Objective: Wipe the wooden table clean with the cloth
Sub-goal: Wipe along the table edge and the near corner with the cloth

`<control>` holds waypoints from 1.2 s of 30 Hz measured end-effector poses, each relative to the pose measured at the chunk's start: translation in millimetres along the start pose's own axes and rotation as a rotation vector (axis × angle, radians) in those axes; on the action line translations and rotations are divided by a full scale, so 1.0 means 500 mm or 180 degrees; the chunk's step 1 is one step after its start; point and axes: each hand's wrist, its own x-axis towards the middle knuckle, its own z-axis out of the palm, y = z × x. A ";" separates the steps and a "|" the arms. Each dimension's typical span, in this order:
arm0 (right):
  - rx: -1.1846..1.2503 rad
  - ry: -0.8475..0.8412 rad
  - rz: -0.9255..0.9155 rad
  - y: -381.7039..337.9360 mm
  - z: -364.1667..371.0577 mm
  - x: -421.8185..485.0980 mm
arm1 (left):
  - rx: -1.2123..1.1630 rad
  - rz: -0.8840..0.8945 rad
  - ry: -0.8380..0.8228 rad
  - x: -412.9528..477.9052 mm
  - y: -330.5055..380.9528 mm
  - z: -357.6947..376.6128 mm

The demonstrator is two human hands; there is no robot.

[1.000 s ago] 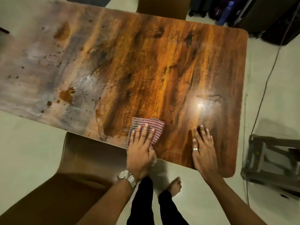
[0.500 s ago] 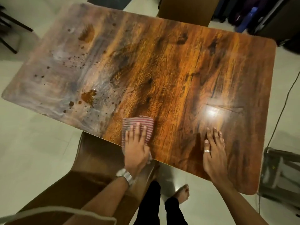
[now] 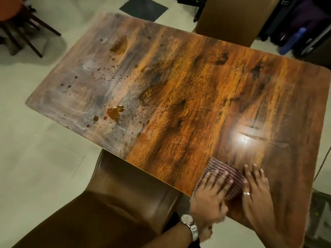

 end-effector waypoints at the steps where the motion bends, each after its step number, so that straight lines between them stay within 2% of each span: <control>1: -0.0014 -0.0060 -0.0051 -0.022 0.014 0.011 | 0.0084 -0.0159 -0.0011 -0.007 -0.042 -0.021; 8: 0.0028 -0.0454 -0.0181 -0.170 0.087 0.065 | 0.0650 -0.1189 0.0232 -0.079 -0.347 -0.198; 18: 0.0037 -0.0431 -0.0156 -0.154 0.099 0.077 | 0.0469 -0.1272 0.0318 -0.068 -0.389 -0.225; 24: -0.0155 -0.0149 0.0100 -0.100 0.073 0.104 | 0.0542 -0.1477 0.0656 0.115 -0.429 -0.288; 29: -0.0308 0.0010 0.0397 -0.030 0.036 0.151 | 0.0628 -0.1343 0.0609 0.278 -0.435 -0.335; 36: -0.0354 0.0103 0.0359 -0.030 0.031 0.230 | 0.0712 -0.1260 0.0631 0.473 -0.459 -0.379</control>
